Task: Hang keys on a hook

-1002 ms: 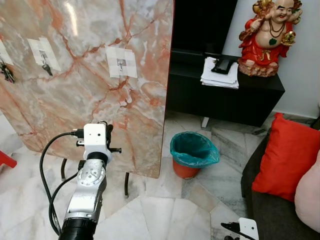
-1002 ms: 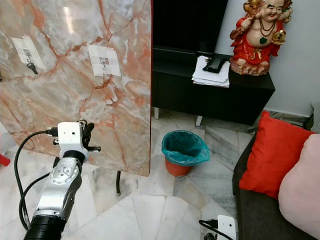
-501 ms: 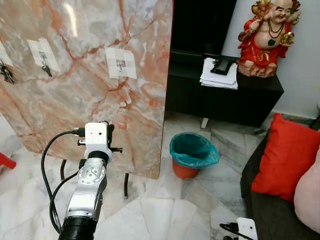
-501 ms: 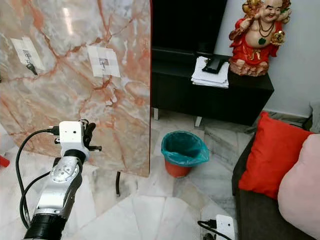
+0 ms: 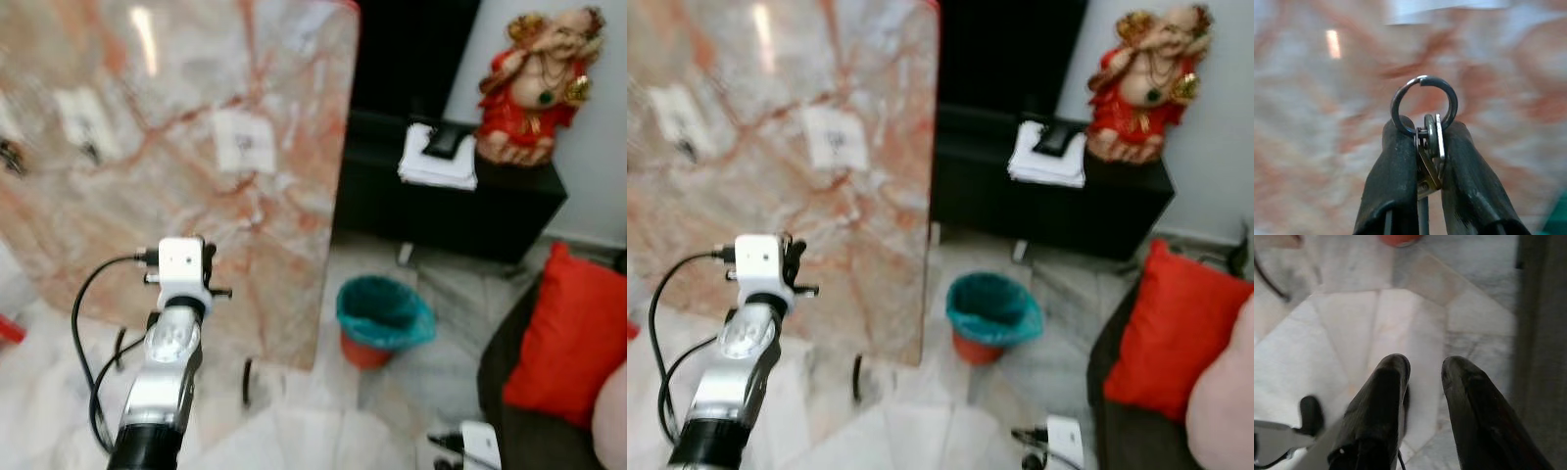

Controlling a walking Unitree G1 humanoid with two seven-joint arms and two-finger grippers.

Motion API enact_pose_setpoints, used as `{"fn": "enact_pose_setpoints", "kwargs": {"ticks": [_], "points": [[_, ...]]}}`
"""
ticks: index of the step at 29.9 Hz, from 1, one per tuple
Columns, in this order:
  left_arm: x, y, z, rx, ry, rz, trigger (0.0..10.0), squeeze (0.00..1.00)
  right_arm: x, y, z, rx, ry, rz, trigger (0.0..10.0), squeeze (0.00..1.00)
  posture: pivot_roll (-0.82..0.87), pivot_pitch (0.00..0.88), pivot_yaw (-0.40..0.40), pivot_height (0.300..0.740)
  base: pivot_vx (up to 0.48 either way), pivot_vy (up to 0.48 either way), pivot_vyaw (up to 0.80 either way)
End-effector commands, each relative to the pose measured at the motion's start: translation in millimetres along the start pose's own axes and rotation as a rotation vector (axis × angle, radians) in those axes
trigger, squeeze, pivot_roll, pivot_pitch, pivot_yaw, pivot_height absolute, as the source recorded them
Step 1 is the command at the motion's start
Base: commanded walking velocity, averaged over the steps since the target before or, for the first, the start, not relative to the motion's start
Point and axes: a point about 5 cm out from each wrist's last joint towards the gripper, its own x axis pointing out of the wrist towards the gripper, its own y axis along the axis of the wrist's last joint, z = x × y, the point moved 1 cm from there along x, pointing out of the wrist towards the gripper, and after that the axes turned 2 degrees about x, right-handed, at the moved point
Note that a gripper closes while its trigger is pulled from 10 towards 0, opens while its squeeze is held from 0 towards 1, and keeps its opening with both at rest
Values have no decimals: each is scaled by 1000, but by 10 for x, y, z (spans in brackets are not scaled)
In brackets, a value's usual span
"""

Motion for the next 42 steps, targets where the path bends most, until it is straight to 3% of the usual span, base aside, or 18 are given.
{"fn": "enact_pose_setpoints", "kwargs": {"ticks": [1, 21, 28, 33, 42], "points": [[14, 72, 30, 28, -28, 30, 10000, 0, 7, 47, -6, 2, -1, 13, 10000, 0, -4, 0, -74, 740, 0, 0, 0], [6, 75, 59, 33, -33, 29, 10000, 0, 8, 55, -7, -8, 4, 13, 10000, 0, -5, 0, -81, 740, 0, 0, 0], [5, 70, 54, 32, -29, 25, 10000, 0, 9, 68, -4, -67, 9, 7, 10000, 0, -7, 0, -80, 740, 0, 0, 77], [3, 61, 67, 45, -47, 21, 10000, 0, 9, 55, -8, -25, 6, 7, 10000, 0, -6, 0, -79, 740, 0, 0, 108], [3, 61, 78, 43, -54, 21, 10000, 0, 11, 63, -21, -53, 18, 5, 10000, 0, -5, 0, -75, 740, 0, 0, 0]]}}
